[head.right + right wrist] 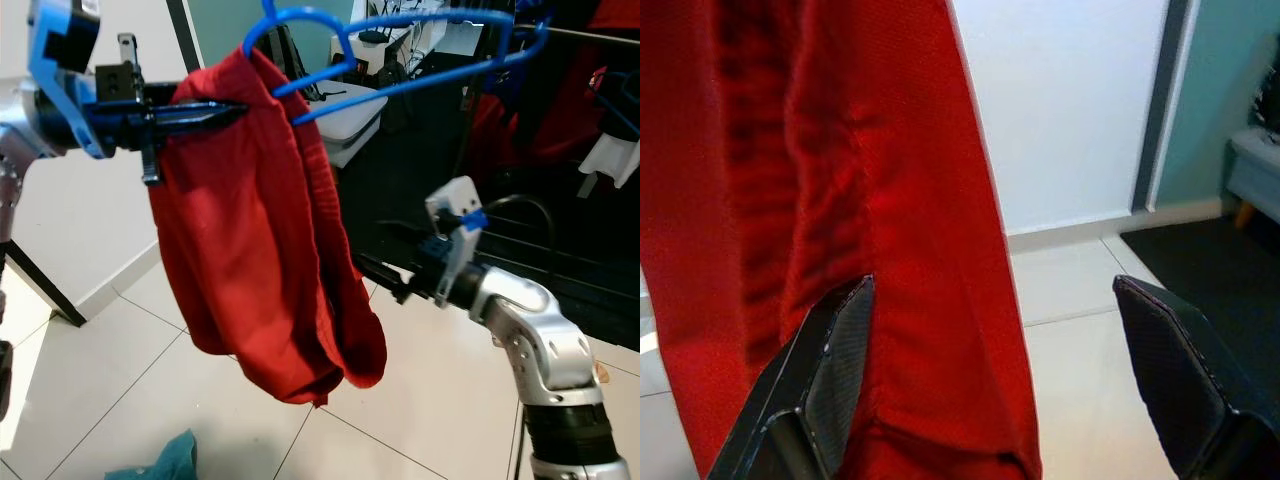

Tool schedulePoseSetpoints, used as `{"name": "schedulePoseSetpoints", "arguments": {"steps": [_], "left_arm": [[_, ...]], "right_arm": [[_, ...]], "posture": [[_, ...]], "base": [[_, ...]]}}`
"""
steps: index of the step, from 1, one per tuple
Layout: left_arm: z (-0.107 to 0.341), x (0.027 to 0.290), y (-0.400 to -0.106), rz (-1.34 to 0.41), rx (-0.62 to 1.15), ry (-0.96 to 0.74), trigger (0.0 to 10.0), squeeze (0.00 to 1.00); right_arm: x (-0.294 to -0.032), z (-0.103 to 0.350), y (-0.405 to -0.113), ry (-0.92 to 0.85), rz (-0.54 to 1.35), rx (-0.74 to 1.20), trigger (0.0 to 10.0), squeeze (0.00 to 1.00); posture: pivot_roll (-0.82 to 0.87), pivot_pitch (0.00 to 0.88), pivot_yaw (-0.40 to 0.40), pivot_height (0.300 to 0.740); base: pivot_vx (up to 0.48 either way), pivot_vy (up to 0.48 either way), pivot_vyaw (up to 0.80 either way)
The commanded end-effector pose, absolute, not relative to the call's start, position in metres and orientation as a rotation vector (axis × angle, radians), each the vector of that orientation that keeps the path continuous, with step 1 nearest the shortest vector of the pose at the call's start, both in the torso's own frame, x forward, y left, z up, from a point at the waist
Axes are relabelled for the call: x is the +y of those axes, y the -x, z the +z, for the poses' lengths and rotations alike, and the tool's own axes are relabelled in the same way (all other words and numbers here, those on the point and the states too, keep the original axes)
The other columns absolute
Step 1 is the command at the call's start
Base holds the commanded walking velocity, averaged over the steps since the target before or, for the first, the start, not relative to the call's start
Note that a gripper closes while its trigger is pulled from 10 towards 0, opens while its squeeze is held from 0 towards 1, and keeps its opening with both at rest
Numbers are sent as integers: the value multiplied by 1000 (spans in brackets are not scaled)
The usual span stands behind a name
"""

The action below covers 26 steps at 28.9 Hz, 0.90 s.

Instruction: Hang hanger

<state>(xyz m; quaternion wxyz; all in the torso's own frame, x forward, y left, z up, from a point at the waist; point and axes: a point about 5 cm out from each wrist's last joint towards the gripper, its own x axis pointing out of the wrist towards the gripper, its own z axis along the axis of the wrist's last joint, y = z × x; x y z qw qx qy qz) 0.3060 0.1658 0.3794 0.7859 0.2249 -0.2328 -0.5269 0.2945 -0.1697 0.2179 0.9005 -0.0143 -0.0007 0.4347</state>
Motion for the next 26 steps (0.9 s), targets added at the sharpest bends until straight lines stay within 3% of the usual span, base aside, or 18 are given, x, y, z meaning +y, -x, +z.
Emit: {"name": "schedulePoseSetpoints", "arguments": {"steps": [1, 5, 11, 26], "left_arm": [[388, 163, -302, -1136, -538, -482, 10000, 0], [387, 156, -300, -1155, -550, -475, 10000, 0], [383, 151, -297, -1192, -547, -487, 10000, 0], [383, 146, -295, -1204, -558, -477, 10000, 0]], "right_arm": [[-166, 219, -294, 53, 905, 4, 10000, 0], [-165, 221, -297, 37, 895, -15, 10000, 0], [-175, 250, -299, -170, 870, -183, 10000, 0], [-163, 250, -300, -181, 884, -185, 10000, 0]], "posture": [[16, 22, 39, 740], [16, 21, 37, 740], [16, 23, 37, 740], [17, 24, 40, 740]], "base": [[0, 0, 0], [0, 0, 0], [0, 0, 0], [0, 0, 0]]}}
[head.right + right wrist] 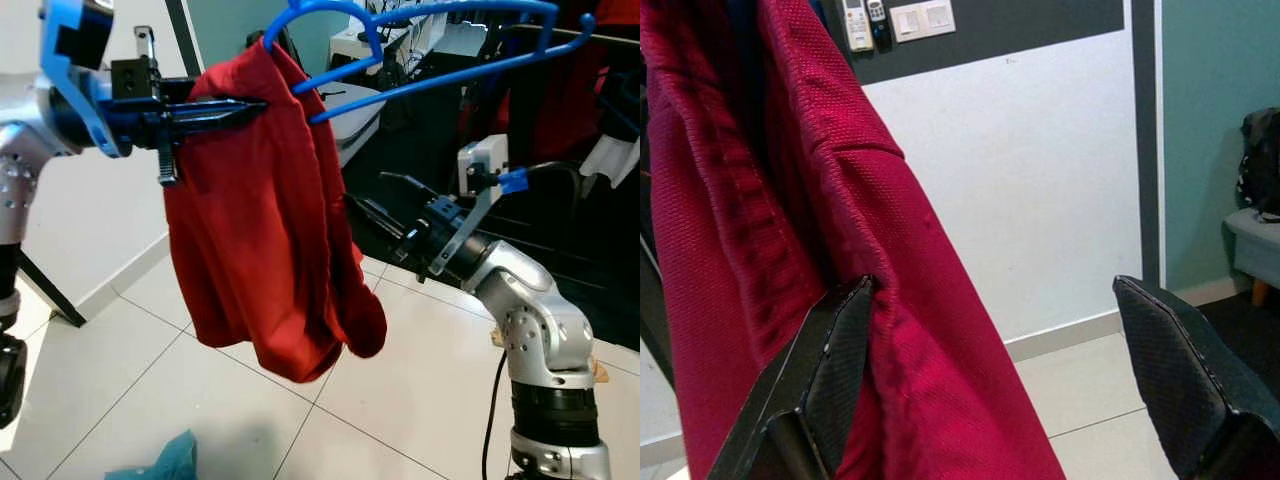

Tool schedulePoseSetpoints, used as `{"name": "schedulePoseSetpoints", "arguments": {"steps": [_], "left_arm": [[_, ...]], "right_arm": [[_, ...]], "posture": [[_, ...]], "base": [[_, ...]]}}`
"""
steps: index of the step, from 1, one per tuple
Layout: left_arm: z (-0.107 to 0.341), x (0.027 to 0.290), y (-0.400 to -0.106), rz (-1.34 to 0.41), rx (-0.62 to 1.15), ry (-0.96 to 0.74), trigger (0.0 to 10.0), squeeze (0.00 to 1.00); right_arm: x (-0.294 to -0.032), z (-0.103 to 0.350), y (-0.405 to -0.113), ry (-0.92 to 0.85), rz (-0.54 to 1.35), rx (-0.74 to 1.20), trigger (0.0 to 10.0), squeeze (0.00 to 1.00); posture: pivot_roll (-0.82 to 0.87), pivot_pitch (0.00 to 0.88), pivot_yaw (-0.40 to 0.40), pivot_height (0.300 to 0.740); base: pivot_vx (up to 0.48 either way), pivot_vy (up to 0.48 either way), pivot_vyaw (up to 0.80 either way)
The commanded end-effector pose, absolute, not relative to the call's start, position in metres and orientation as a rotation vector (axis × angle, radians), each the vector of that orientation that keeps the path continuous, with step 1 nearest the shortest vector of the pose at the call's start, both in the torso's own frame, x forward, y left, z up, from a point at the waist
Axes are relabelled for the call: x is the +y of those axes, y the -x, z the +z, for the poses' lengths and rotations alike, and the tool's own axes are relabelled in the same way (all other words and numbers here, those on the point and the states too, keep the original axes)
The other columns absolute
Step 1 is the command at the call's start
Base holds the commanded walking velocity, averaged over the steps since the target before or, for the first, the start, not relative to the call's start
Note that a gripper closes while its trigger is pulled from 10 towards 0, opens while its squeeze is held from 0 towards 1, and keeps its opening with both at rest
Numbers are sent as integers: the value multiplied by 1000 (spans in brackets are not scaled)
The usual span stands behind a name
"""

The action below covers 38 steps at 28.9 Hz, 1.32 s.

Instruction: Hang hanger

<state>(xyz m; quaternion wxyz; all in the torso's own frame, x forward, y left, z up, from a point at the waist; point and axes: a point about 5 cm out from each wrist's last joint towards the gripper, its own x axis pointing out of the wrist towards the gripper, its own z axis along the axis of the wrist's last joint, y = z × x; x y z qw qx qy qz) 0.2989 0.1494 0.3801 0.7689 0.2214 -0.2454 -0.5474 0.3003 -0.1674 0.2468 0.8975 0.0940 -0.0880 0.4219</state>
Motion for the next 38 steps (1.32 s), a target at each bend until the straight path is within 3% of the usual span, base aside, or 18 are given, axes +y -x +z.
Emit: {"name": "schedulePoseSetpoints", "arguments": {"steps": [1, 12, 25, 29, 38], "left_arm": [[383, 146, -295, -1204, -558, -477, 10000, 0], [379, 140, -294, -1217, -550, -474, 10000, 0], [383, 133, -293, -1219, -582, -450, 10000, 0], [392, 137, -294, -1170, -614, -449, 10000, 0], [398, 150, -297, -1110, -621, -466, 10000, 0]], "right_arm": [[-163, 250, -300, -181, 884, -185, 10000, 0], [-161, 263, -298, -260, 909, -248, 10000, 0], [-148, 221, -301, -23, 894, 28, 10000, 0], [-162, 196, -309, 143, 754, 212, 10000, 0], [-185, 185, -312, 159, 617, 315, 10000, 0]], "posture": [[17, 24, 40, 740], [15, 27, 42, 740], [18, 30, 44, 740], [15, 30, 44, 740], [11, 28, 42, 740]], "base": [[0, 0, 0], [0, 0, 0], [0, 0, 0], [0, 0, 0], [0, 0, 0]]}}
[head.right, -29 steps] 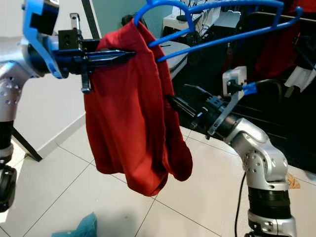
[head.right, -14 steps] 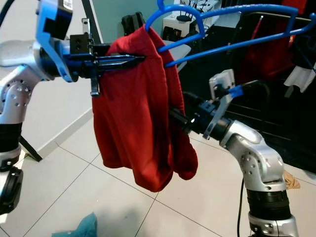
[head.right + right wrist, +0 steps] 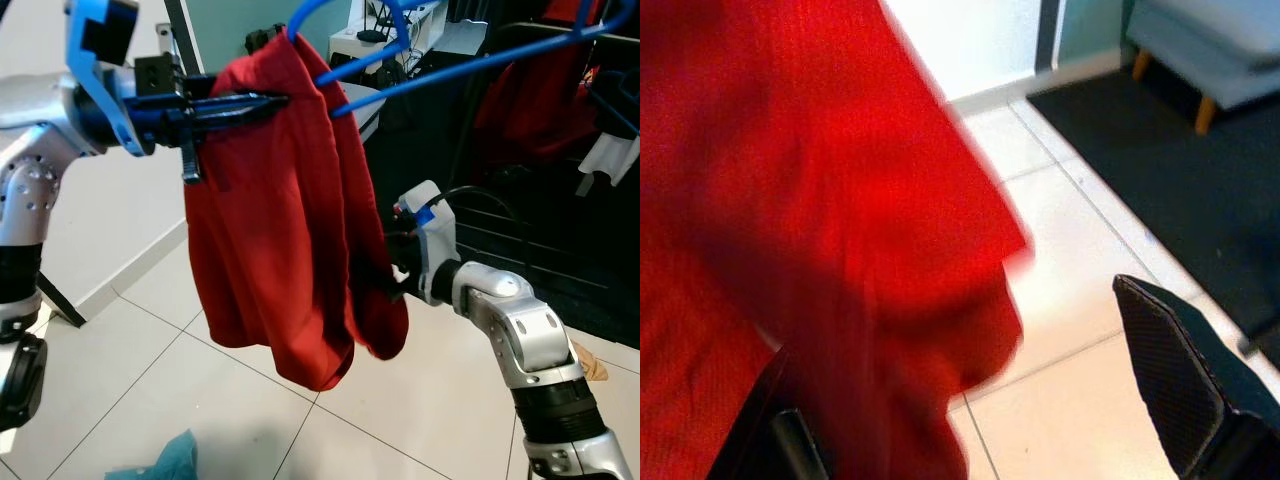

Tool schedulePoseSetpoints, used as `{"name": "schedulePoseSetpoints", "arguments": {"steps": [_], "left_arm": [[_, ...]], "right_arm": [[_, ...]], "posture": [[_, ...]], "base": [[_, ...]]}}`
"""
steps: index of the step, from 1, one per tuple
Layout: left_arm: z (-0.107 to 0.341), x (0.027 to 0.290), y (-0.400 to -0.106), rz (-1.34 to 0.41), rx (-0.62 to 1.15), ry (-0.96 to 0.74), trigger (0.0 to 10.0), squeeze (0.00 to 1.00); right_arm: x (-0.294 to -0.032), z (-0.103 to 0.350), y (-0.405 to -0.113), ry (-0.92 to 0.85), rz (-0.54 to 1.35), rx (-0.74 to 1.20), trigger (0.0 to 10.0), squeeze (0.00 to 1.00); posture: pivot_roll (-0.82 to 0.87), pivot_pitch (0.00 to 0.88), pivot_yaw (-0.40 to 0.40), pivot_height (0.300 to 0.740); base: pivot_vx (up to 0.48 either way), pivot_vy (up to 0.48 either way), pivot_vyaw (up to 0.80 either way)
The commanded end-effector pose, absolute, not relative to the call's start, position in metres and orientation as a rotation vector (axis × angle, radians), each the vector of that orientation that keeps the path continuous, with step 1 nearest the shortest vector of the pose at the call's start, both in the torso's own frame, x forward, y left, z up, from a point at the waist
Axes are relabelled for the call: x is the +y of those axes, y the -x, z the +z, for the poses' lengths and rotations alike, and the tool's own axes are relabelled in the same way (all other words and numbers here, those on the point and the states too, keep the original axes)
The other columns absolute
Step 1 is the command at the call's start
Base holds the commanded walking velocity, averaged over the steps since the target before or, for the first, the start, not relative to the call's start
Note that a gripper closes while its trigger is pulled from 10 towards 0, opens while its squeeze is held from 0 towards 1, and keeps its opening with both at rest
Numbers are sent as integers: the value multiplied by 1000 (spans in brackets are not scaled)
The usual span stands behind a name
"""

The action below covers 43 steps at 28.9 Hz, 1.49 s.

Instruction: Hang hanger

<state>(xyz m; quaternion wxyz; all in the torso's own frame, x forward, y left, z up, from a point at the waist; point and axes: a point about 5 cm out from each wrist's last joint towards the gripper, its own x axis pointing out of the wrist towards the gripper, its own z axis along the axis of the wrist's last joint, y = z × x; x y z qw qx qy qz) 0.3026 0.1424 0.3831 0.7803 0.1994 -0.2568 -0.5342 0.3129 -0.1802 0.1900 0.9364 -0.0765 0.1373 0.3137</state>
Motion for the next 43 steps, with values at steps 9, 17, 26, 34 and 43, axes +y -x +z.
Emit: {"name": "schedulePoseSetpoints", "arguments": {"steps": [9, 17, 26, 34, 43], "left_arm": [[409, 157, -294, -1072, -662, -465, 10000, 0], [413, 158, -293, -1052, -690, -444, 10000, 0], [418, 150, -292, -1069, -723, -417, 10000, 0], [423, 145, -291, -1070, -750, -401, 10000, 0], [423, 142, -290, -1074, -760, -398, 10000, 0]], "right_arm": [[-210, 167, -312, 165, 489, 410, 0, 0], [-213, 176, -318, 84, 487, 330, 0, 0], [-189, 188, -303, -121, 740, 240, 7333, 0], [-188, 195, -298, -206, 799, 191, 10000, 1000], [-190, 204, -290, -218, 866, 137, 10000, 1000]], "posture": [[10, 21, 38, 740], [11, 20, 35, 740], [12, 23, 38, 740], [11, 23, 40, 740], [16, 25, 38, 740]], "base": [[0, 0, 0], [0, 0, 0], [0, 0, 0], [0, 0, 0], [0, 0, 0]]}}
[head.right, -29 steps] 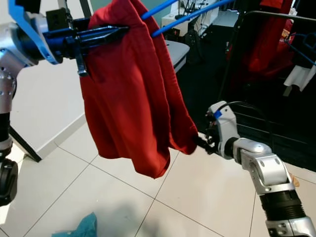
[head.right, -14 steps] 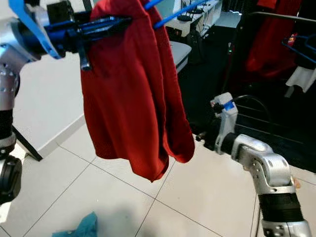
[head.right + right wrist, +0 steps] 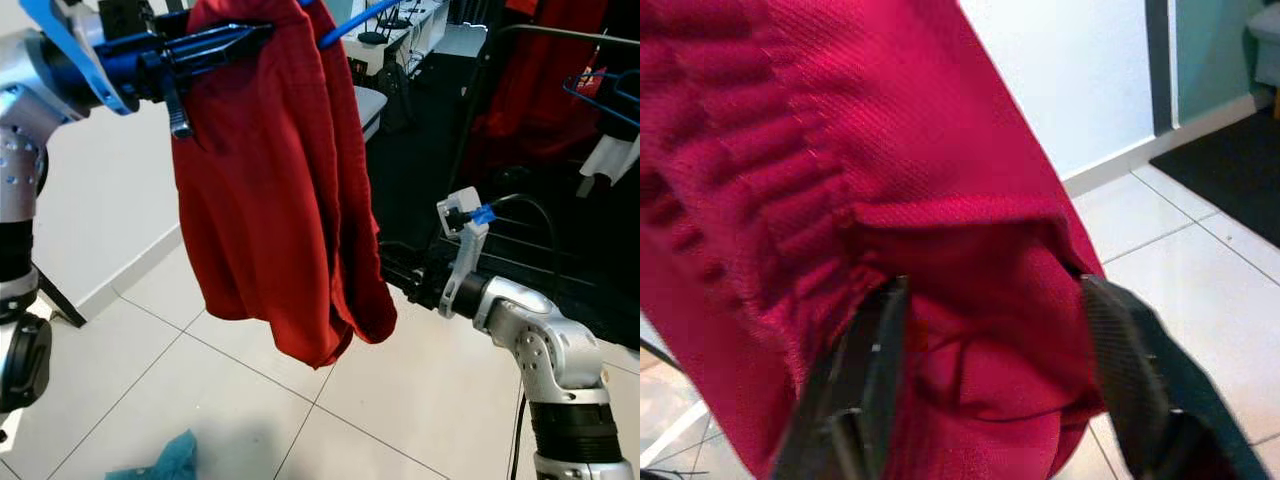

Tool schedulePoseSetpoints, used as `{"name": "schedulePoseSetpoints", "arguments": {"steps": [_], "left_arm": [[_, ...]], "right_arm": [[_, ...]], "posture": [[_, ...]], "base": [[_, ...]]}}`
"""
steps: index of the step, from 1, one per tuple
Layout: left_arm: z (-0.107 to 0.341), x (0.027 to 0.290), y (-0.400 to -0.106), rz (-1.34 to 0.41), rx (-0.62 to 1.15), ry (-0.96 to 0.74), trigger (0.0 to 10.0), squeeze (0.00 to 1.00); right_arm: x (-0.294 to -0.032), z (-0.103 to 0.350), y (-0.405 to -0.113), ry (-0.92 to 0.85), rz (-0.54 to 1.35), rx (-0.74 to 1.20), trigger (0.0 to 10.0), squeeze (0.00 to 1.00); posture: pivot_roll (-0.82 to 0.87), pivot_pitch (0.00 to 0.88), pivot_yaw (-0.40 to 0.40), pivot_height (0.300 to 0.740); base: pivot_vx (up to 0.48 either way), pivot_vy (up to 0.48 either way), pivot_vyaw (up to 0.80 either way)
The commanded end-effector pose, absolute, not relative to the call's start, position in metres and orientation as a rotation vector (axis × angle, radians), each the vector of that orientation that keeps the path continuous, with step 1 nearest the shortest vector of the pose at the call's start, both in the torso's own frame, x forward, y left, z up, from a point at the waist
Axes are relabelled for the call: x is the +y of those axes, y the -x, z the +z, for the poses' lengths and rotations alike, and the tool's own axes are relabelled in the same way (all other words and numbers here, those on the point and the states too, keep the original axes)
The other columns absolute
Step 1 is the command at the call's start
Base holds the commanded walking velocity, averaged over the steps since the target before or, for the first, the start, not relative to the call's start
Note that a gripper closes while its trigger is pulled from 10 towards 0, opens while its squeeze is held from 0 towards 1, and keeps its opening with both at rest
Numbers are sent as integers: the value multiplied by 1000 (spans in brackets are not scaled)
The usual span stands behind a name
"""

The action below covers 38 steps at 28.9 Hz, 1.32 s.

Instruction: Hang hanger

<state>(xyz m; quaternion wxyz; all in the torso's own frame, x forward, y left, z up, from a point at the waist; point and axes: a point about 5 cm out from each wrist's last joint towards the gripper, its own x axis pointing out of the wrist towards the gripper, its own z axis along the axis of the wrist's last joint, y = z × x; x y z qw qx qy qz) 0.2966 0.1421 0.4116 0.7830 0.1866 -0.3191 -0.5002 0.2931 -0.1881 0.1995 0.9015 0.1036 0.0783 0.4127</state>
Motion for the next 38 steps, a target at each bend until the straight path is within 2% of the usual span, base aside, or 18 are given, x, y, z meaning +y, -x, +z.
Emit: {"name": "schedulePoseSetpoints", "arguments": {"steps": [1, 3, 5, 10, 11, 12, 13, 19, 24, 31, 32, 33, 34, 38], "left_arm": [[423, 143, -290, -1068, -757, -398, 10000, 0], [423, 143, -290, -1068, -757, -398, 10000, 0], [422, 144, -292, -1056, -752, -396, 10000, 0], [421, 145, -293, -1054, -751, -396, 10000, 0], [421, 144, -292, -1057, -753, -396, 10000, 0], [421, 144, -292, -1057, -753, -396, 10000, 0], [422, 144, -292, -1061, -756, -396, 10000, 0], [423, 142, -291, -1071, -765, -391, 10000, 0], [425, 140, -289, -1079, -767, -393, 10000, 0], [426, 139, -288, -1084, -769, -392, 10000, 0], [426, 139, -287, -1084, -771, -392, 10000, 0], [426, 139, -287, -1084, -771, -392, 10000, 0], [426, 139, -287, -1084, -773, -392, 10000, 0], [427, 140, -287, -1078, -778, -392, 10000, 0]], "right_arm": [[-195, 208, -288, -225, 869, 100, 10000, 1000], [-195, 208, -288, -225, 869, 100, 10000, 1000], [-209, 220, -275, -261, 924, -1, 10000, 1000], [-221, 227, -260, -302, 975, -69, 10000, 1000], [-224, 227, -256, -310, 984, -80, 10000, 114], [-224, 227, -256, -310, 984, -80, 10000, 114], [-223, 223, -254, -291, 991, -56, 10000, 0], [-214, 212, -253, -270, 1010, 4, 10000, 0], [-211, 196, -267, -193, 914, 102, 10000, 0], [-205, 186, -274, -123, 887, 174, 10000, 0], [-202, 183, -275, -107, 882, 204, 1373, 0], [-202, 183, -275, -107, 882, 204, 1373, 0], [-201, 179, -277, -87, 867, 241, 0, 0], [-201, 174, -279, -73, 832, 293, 0, 0]], "posture": [[15, 24, 37, 740], [15, 24, 37, 740], [13, 20, 35, 740], [10, 17, 36, 740], [10, 17, 36, 740], [10, 17, 36, 740], [8, 14, 39, 740], [8, 15, 40, 740], [17, 18, 40, 740], [17, 18, 40, 740], [18, 23, 38, 740], [18, 23, 38, 740], [18, 24, 39, 740], [19, 25, 37, 740]], "base": [[0, 0, 0], [0, 0, 0], [0, 0, 0], [0, 0, 0], [0, 0, 0], [0, 0, 0], [0, 0, 0], [0, 0, 0], [0, 0, 0], [0, 0, 0], [0, 0, 0], [0, 0, 0], [0, 0, 0], [0, 0, 0]]}}
